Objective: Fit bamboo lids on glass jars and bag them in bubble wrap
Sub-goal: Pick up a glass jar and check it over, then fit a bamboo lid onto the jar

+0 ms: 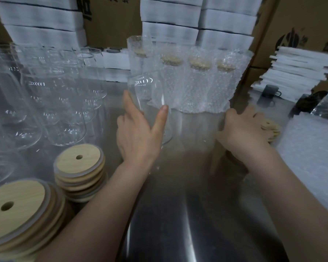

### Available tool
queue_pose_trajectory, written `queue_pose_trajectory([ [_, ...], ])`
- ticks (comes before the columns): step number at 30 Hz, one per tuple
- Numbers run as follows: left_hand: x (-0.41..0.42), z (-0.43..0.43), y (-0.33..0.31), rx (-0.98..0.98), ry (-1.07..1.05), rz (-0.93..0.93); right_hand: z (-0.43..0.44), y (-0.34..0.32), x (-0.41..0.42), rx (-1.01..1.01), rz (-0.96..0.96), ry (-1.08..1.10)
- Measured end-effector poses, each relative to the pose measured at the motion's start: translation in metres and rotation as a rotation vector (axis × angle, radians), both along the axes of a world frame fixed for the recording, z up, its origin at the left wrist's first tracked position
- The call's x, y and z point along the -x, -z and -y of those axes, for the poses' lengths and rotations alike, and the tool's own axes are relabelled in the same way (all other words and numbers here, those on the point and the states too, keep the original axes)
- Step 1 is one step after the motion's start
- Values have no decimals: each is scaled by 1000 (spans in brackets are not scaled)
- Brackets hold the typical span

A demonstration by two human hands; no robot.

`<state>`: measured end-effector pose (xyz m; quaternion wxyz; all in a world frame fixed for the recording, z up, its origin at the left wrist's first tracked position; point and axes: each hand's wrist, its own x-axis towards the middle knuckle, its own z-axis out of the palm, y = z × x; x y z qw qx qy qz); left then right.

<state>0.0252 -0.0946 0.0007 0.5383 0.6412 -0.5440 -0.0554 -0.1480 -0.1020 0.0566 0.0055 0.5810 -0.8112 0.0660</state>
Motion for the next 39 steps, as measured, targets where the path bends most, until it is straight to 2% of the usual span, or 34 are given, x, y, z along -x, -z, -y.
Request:
queue_pose_trajectory([
  [7,-2,2,7,2,-3,31,6,5,12,6,-95,-12],
  [11,-4,3,7,-4,-5,4,8,6,16,30,-55,-39],
  [14,-5,3,7,-13,-24,16,11,7,16,152,52,-104],
  [17,-5,3,6,-20,-51,12,9,9,7,393,336,-288],
  [19,-4,3,5,-7,-59,11,7,11,-6,475,658,-370],
  [22,0,1,3,6,-78,7,5,17,-23,378,1282,-328],
  [25,7,-7,-3,47,-148,79,7,23,-33,224,1623,-305],
  [28,17,-18,-13,302,-88,227,12,29,-36,148,1852,-237],
  [30,26,-22,-15,421,73,318,13,32,-37,115,2002,-215],
  [31,31,-24,-15,416,173,351,13,34,-36,93,2061,-225],
  [35,41,-27,-9,98,492,390,11,38,-33,53,2140,-339],
  [39,37,-17,0,-29,548,390,13,42,-36,14,2109,-323],
])
